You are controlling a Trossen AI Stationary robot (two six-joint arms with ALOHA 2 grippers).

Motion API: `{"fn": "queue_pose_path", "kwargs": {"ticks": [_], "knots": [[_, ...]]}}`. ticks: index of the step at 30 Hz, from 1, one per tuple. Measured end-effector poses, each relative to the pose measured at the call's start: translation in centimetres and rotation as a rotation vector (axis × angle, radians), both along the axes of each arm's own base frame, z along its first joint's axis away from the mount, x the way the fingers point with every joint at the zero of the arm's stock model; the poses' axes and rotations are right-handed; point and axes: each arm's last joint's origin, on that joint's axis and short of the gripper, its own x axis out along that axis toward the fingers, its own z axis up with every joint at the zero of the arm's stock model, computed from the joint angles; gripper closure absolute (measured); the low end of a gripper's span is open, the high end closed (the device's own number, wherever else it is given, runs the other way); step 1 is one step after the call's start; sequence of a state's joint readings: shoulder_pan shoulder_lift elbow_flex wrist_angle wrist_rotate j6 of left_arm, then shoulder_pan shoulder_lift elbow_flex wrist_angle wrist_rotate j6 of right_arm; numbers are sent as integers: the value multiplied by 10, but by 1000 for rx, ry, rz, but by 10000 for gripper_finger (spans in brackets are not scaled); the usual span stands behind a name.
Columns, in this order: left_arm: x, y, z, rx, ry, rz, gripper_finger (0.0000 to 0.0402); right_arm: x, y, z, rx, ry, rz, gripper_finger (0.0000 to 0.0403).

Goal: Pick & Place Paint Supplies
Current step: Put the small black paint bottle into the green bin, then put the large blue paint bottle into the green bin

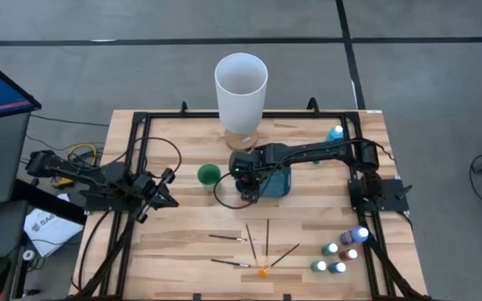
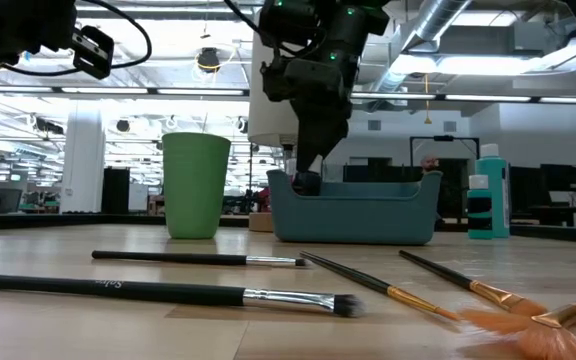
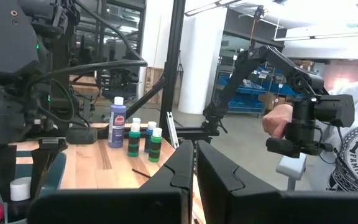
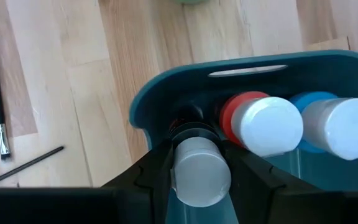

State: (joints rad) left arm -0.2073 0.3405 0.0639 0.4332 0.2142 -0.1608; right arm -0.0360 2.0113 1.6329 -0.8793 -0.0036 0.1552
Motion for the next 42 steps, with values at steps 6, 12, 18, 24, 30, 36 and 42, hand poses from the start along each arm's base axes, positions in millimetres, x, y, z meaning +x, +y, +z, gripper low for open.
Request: {"fn": "queue_pose_path", "kwargs": {"ticks": [6,12,18,24,30,36,42], "knots": [[0,0,0,0,0,0,394,1,0,0,0,-13,-2,250],[0,0,0,-1,0,0,394,3,0,1,0,-29,-2,240],[0,0,0,0,0,0,394,2,0,1,0,-19,-2,238],[0,0,0,-1,-2,0,394,3,0,17,-3,-20,6,238],[0,0,1,-1,-3,0,394,6,1,34,-14,-46,36,239],[0,0,1,-1,-4,0,394,5,1,41,-13,-32,36,238],[0,0,1,9,-11,5,394,1,4,42,-15,16,56,239]]}}
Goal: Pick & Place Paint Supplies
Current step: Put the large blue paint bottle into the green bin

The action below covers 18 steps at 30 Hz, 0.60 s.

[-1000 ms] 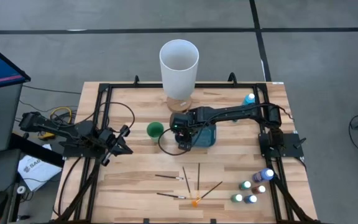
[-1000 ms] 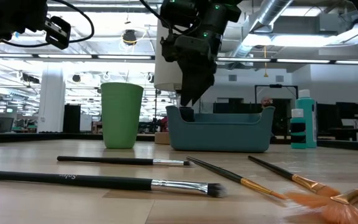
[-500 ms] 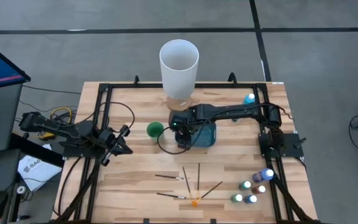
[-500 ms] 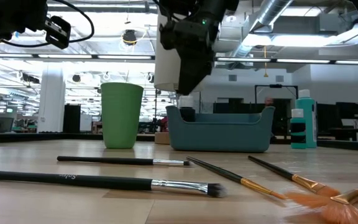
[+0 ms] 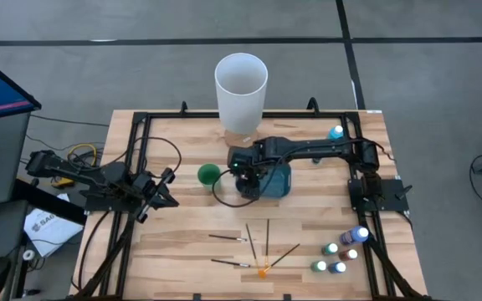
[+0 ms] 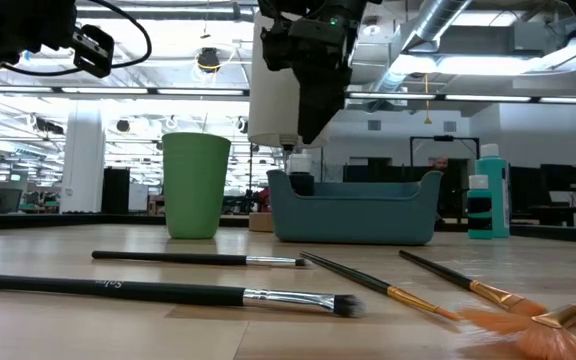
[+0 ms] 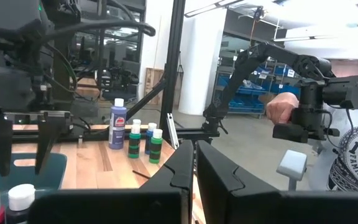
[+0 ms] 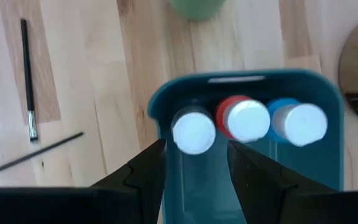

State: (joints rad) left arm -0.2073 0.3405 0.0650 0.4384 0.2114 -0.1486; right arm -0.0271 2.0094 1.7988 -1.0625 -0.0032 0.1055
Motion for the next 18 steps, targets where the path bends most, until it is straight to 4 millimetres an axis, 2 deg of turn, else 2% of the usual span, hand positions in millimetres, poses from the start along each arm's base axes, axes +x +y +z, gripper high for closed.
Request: {"fn": "queue_pose_path", "kwargs": {"ticks": [13,18], "knots": [[0,0,2,-25,-14,-2,394,-1,17,0,-5,15,58,250],[-5,1,12,-45,-114,-41,394,-3,17,-1,-5,28,58,257]]}}
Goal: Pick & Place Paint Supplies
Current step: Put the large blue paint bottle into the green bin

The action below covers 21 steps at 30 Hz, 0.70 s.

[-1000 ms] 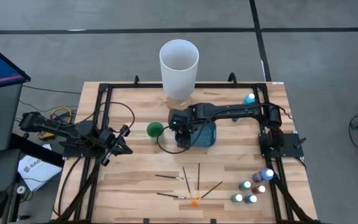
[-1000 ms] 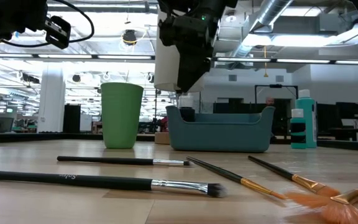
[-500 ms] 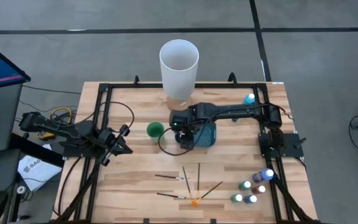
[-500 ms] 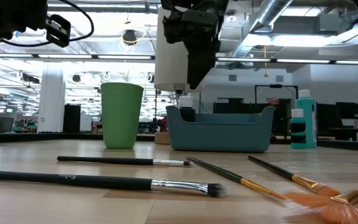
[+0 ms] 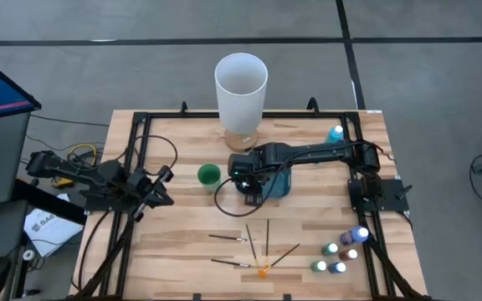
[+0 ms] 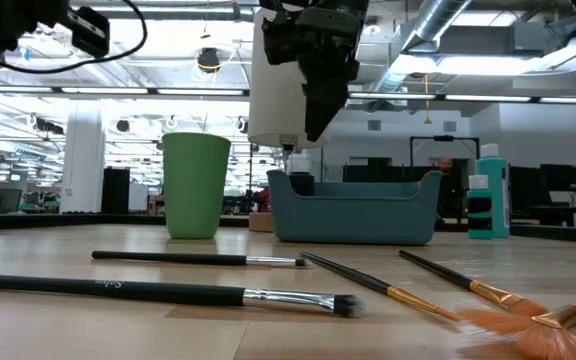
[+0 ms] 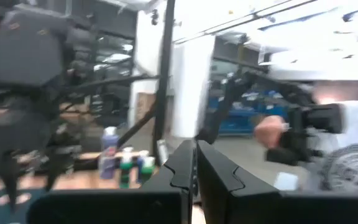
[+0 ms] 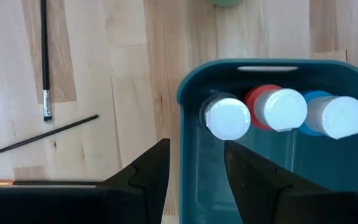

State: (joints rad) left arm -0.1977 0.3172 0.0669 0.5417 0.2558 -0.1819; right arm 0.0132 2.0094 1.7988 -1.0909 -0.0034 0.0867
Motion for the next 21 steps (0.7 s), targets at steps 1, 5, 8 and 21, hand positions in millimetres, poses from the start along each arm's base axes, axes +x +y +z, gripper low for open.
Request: {"fn": "queue_pose_path", "kwargs": {"ticks": [1,5,8,21], "knots": [[-2,1,2,-3,-13,-12,394,0,0,0,0,2,0,258],[-9,9,6,-24,-52,13,394,-1,0,0,0,10,0,262],[-13,15,3,-39,-17,61,394,-1,0,0,0,10,0,265],[-16,28,-22,-8,65,132,394,-1,4,0,-2,10,17,266]]}}
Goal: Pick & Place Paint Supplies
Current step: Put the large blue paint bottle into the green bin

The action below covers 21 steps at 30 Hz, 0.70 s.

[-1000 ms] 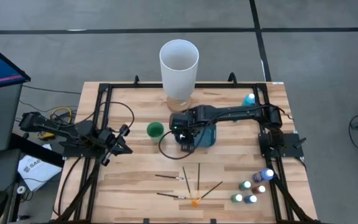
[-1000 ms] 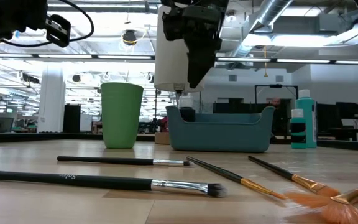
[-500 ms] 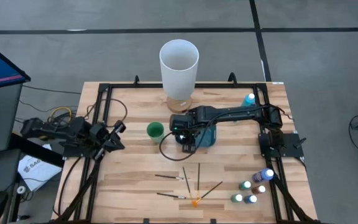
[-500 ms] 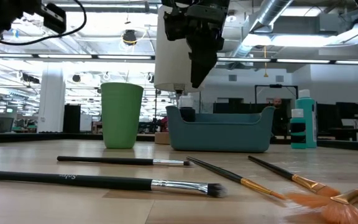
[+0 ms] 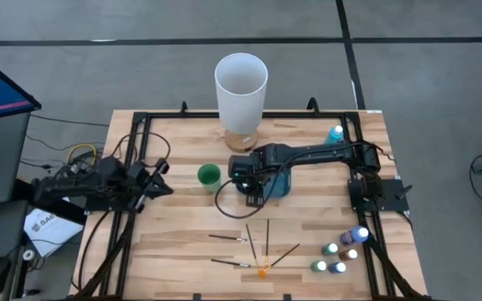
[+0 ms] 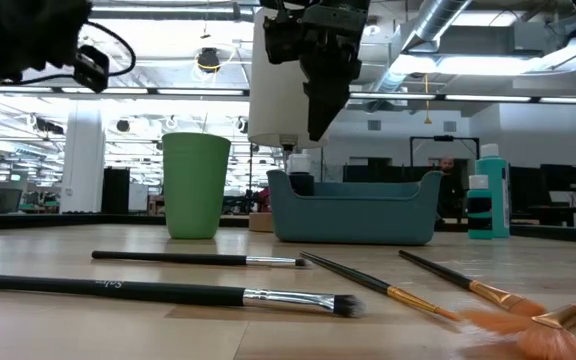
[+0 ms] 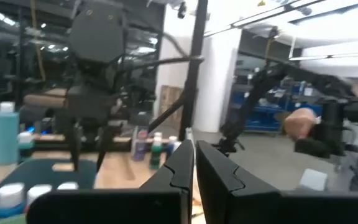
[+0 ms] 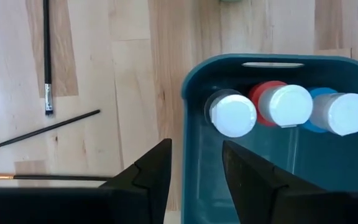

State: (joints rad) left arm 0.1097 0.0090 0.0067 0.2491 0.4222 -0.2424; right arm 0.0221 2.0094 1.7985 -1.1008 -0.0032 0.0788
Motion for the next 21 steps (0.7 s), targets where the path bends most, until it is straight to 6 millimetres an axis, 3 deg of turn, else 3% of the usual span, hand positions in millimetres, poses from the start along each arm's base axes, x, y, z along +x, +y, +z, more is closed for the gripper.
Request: {"fn": "queue_pose_path", "kwargs": {"ticks": [14,21], "knots": [[1,5,-7,40,55,62,394,-9,-7,-2,6,95,-57,261],[2,5,-7,45,62,63,394,-37,-32,5,-95,243,-134,243]]}}
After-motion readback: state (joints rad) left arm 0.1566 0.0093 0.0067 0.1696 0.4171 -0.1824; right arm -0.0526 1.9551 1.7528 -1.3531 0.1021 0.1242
